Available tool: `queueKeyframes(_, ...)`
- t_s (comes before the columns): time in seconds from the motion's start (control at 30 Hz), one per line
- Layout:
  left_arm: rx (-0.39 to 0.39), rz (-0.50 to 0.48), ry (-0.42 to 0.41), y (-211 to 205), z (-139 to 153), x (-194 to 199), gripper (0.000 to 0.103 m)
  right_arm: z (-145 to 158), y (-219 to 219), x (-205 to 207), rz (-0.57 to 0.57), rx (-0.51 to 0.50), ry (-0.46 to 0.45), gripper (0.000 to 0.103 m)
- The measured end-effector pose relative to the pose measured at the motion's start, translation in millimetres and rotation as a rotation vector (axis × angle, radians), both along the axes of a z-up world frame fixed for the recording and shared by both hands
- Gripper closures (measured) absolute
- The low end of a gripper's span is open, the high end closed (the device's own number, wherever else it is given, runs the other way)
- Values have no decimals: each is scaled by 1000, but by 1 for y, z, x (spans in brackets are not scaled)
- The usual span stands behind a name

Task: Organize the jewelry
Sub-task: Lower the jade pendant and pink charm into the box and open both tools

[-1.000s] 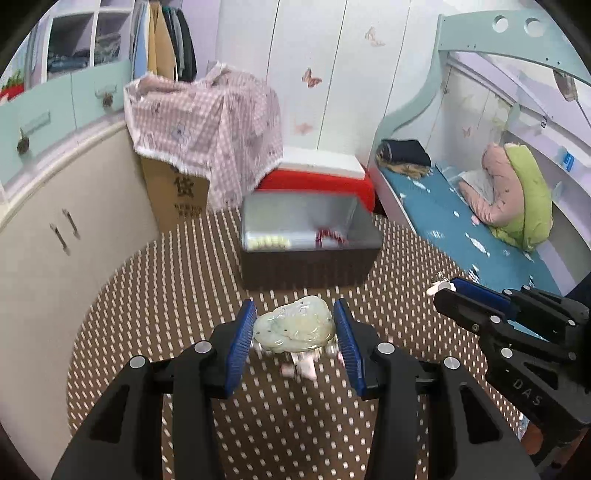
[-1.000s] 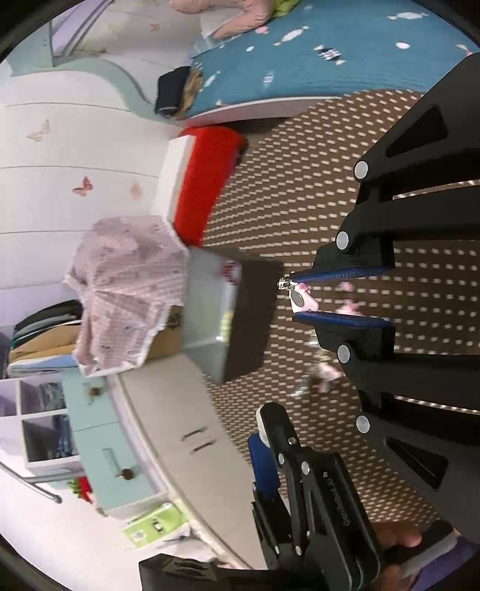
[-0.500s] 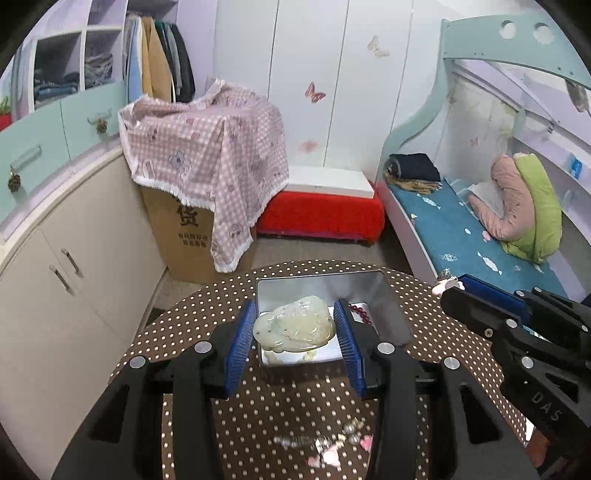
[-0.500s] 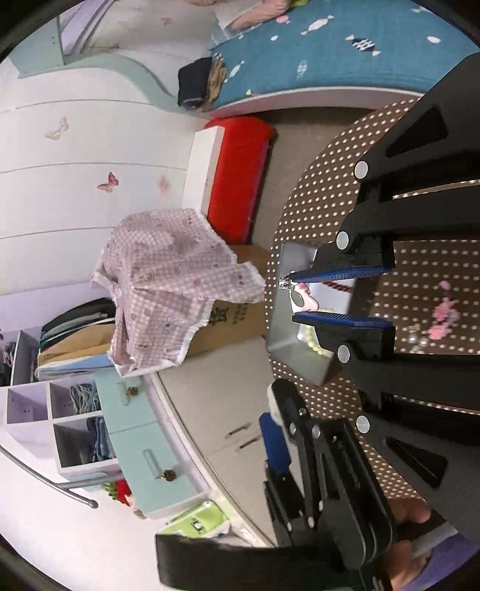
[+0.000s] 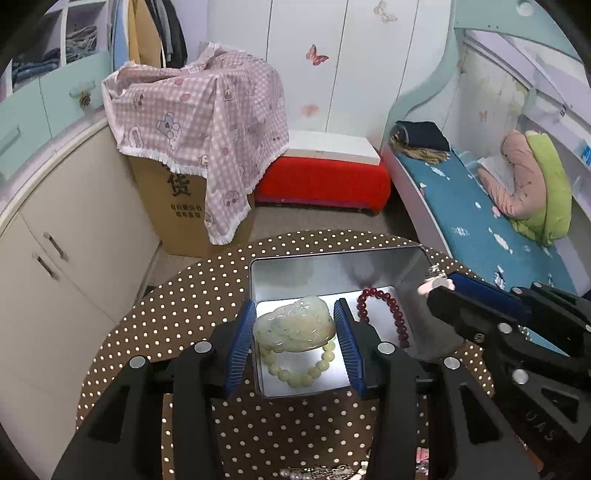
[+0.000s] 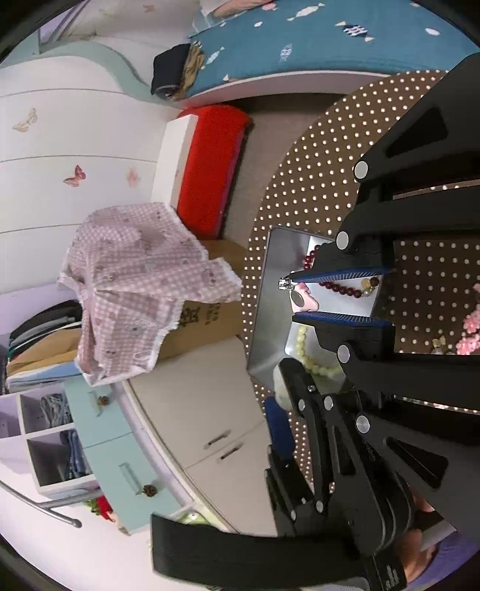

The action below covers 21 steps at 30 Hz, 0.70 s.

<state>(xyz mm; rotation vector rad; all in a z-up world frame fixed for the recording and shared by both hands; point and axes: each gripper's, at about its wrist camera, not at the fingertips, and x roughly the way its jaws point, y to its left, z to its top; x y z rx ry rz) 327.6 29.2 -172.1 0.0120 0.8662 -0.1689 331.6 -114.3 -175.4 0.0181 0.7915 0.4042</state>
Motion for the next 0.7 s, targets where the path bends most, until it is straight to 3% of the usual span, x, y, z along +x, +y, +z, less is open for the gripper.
queueKeyframes(0.53, 29, 2, -36, -5, 10, -8, 60, -14, 1, 4, -7, 12, 33, 86)
queueKeyframes(0.7, 35, 16, -39, -3, 11, -11, 52, -16, 1, 2, -8, 12, 42, 86)
